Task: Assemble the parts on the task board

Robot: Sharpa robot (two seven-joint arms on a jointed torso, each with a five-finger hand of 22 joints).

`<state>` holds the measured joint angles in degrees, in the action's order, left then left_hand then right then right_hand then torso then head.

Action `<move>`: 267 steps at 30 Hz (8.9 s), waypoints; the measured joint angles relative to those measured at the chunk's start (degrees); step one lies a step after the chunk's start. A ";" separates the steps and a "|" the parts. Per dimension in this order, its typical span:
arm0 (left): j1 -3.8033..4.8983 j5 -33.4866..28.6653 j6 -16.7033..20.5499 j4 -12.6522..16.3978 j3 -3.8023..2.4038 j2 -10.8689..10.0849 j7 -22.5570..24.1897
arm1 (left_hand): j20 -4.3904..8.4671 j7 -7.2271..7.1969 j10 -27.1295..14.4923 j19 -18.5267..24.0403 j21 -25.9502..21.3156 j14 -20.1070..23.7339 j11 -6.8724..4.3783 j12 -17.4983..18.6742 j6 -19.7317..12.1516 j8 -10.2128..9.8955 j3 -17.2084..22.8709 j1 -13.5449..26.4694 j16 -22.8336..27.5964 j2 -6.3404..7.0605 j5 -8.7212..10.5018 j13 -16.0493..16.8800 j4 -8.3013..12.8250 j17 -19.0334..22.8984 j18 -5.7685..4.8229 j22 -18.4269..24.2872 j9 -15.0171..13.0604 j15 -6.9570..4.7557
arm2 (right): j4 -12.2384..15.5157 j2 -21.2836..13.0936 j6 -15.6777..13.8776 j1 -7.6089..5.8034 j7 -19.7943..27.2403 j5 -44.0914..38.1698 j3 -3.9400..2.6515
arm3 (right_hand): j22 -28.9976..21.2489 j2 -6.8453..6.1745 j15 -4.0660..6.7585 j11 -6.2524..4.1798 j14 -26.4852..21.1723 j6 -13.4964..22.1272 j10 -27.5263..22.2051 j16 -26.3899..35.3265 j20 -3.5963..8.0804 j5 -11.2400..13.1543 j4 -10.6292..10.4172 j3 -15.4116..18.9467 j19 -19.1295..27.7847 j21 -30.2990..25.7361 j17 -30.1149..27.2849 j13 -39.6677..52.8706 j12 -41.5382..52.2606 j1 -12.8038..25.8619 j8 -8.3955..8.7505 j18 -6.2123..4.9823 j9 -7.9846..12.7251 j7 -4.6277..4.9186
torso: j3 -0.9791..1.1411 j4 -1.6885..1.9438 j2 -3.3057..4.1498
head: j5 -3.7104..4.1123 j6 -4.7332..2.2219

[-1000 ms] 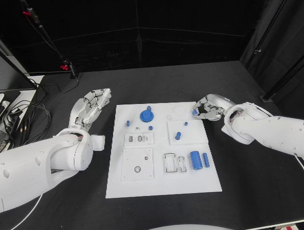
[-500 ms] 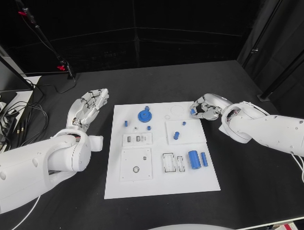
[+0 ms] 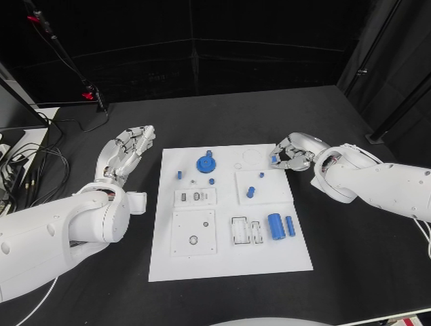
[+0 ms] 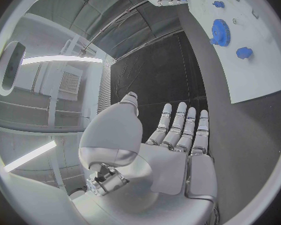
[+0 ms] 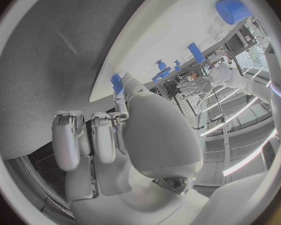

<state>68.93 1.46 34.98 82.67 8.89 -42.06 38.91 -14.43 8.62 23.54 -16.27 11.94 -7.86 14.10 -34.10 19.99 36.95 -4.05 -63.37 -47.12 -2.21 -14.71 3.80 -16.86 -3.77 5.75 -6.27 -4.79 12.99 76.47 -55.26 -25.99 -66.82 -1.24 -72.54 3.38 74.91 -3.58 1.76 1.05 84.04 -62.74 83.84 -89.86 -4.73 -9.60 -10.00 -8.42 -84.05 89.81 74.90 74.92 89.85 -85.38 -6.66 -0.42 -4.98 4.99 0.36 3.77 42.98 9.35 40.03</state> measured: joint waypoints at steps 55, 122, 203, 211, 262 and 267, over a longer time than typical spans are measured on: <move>0.06 0.00 0.07 -0.11 0.05 0.64 0.00 | 0.00 0.00 0.21 0.00 0.24 0.00 0.21 0.00 0.00 0.00 -0.15 0.00 0.00 0.00 0.00 0.01 0.15 -0.01 0.00 -0.04 0.05 0.00 | 15.24 13.58 -1.08 -3.44 -13.45 4.87 0.00 | -0.01 0.81 -0.64 0.60 -0.20 -2.17 0.20 0.00 -0.42 -1.02 0.87 -0.08 0.00 0.00 0.02 0.00 0.00 -0.21 -0.13 -0.01 -0.05 1.03 | -0.14 0.05 -0.14 | -8.80 1.65; 0.06 0.00 0.05 -0.44 0.42 0.60 0.00 | -0.20 0.00 0.20 0.20 0.23 -0.20 0.20 -0.24 0.00 0.23 -0.30 -0.45 0.00 -0.45 -0.45 0.01 0.31 -0.01 0.00 -0.08 0.30 0.20 | 14.64 15.95 -0.80 1.82 -21.13 0.94 -0.02 | -0.01 0.59 -0.83 1.02 0.01 -1.80 0.19 0.00 -0.83 -1.48 1.90 0.00 0.00 0.00 0.00 0.00 0.00 -0.07 1.43 -0.01 0.48 1.31 | -0.14 -0.02 -0.18 | -7.88 3.95; 0.42 3.85 -0.46 0.65 0.77 -0.75 0.00 | -2.04 -0.29 4.33 -12.98 10.82 -8.86 -0.18 -3.00 -3.04 0.23 -3.58 -1.30 -2.39 -0.81 -0.67 0.32 0.12 -0.19 1.01 -4.75 0.96 0.44 | 18.99 10.43 -12.19 1.45 -13.70 -4.52 0.00 | -0.01 -7.33 -1.86 2.24 -0.21 15.83 0.19 0.00 -1.64 5.71 -6.86 7.75 0.02 0.00 0.00 0.00 0.00 4.79 2.38 0.00 0.98 3.05 | -0.10 0.05 -0.34 | -7.39 4.20; 5.16 13.66 -1.77 3.08 3.93 -2.74 -2.33 | 2.22 -0.65 30.67 -31.32 25.17 -38.07 -6.72 -17.54 -7.29 5.39 -5.77 0.16 -11.95 0.65 -1.03 9.69 0.07 -6.72 4.18 -11.48 0.26 -7.78 | 23.41 2.46 -16.13 -2.52 -6.05 11.81 -0.13 | -0.01 -4.19 -1.86 2.24 -0.21 13.46 0.19 0.00 -1.64 1.04 -6.50 7.79 0.02 -1.80 0.04 0.00 0.00 6.09 0.70 0.00 0.46 3.02 | -0.03 0.08 -0.63 | -7.91 4.37; 12.57 46.56 -39.07 -4.79 4.77 12.59 -59.89 | 6.77 -2.26 60.47 -67.75 77.88 -76.01 -10.77 -55.70 15.81 16.08 -9.30 9.81 -42.83 -4.84 -1.32 71.14 0.00 -71.17 -5.40 -68.67 -14.66 -12.22 | 19.13 -6.80 -0.50 -3.71 18.50 60.12 0.20 | -0.01 7.32 -3.82 4.18 0.10 20.43 0.09 0.00 -3.99 -7.87 -6.56 14.94 6.06 -13.44 0.02 0.00 0.00 13.54 -3.94 -2.69 0.81 5.05 | 0.20 -0.67 -1.47 | -7.48 5.13; 12.56 46.61 -40.40 -6.33 4.77 13.74 -60.87 | 7.18 -2.51 60.48 -67.76 77.88 -76.21 -10.96 -55.70 16.52 15.07 -9.47 9.27 -42.83 -5.39 -2.16 71.13 0.17 -71.17 -5.39 -68.67 -14.94 -12.43 | 18.99 -6.59 -0.39 -3.66 18.41 60.19 0.22 | -0.01 7.31 -3.82 4.18 0.10 20.43 0.09 0.00 -3.99 -7.87 -6.56 14.94 6.06 -13.45 0.02 0.00 0.00 13.54 -3.95 -2.69 0.86 5.06 | 0.21 -0.66 -1.52 | -7.47 5.26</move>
<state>81.49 48.07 -5.42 76.34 13.66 -28.32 -21.96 -7.25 6.11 84.02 -84.03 89.82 -84.07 3.14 -89.80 36.51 52.01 -13.52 -54.10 -89.95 -7.60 -16.87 74.93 -16.69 -74.94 0.36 -74.94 -19.73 0.57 95.46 -61.85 -26.38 -70.48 17.17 -12.35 3.60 74.90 3.73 -2.06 5.23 84.14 -42.31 83.93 -89.86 -8.71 -17.47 -16.56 6.52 -77.99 76.35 74.92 74.92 89.86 -71.84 -10.61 -3.11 -4.12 10.06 0.57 3.11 41.46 1.88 45.29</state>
